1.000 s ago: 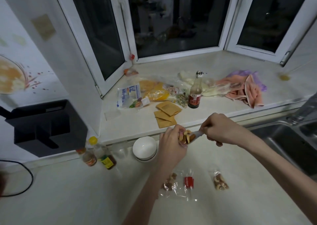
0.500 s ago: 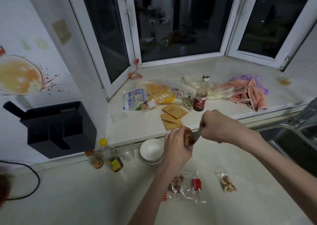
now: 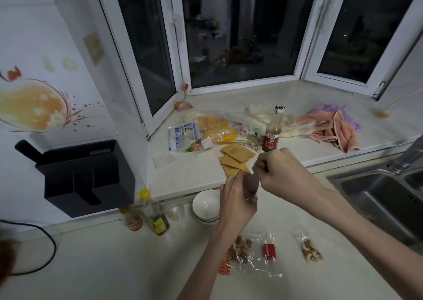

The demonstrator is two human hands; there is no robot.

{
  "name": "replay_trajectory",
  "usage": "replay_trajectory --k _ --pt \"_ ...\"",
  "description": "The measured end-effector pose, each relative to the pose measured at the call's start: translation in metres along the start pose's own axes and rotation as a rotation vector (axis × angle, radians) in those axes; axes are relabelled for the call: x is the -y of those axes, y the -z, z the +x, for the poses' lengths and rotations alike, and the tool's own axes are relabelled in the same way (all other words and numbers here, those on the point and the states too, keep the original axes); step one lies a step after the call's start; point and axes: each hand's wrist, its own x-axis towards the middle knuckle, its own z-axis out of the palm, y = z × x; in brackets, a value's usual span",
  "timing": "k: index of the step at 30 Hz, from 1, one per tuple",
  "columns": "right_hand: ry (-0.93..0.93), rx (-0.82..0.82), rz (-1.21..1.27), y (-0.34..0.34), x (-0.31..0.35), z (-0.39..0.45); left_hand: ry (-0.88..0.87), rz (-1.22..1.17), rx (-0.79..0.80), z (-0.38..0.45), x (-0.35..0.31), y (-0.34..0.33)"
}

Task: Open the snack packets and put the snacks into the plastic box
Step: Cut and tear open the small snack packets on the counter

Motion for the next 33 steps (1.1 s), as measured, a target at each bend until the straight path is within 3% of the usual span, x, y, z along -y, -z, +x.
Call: replay_trajectory --k 5,10,16,20,25,29,33 --pt "0.060 -0.196 0.098 -0.002 -0.009 -0.001 0.126 -0.156 0.034 0.004 0.001 -0.003" --pt "0.064 -0.231 0.166 -0.004 -0.011 -0.004 0.213 -0.283 0.076 0.006 -0.001 -0.001" --pt "-0.027 -0.375 0.318 0.008 -0.023 -0.006 0.175 -0.411 0.041 0.002 0.000 0.007" --pt "-0.102 -0.383 0.391 0.007 -0.029 -0.006 0.252 -0.403 0.063 0.002 0.007 0.015" --pt "-0.119 -0.467 0.411 0.010 -0.039 -0.010 0.133 -0.380 0.002 0.009 0.007 0.028" --pt "-0.147 -0.461 0.440 0.008 -0.047 -0.010 0.345 -0.589 0.126 0.004 0.020 0.031" --pt "-0.168 -0.403 0.445 -0.002 -0.052 -0.018 0.613 -1.262 0.211 0.003 0.032 0.041"
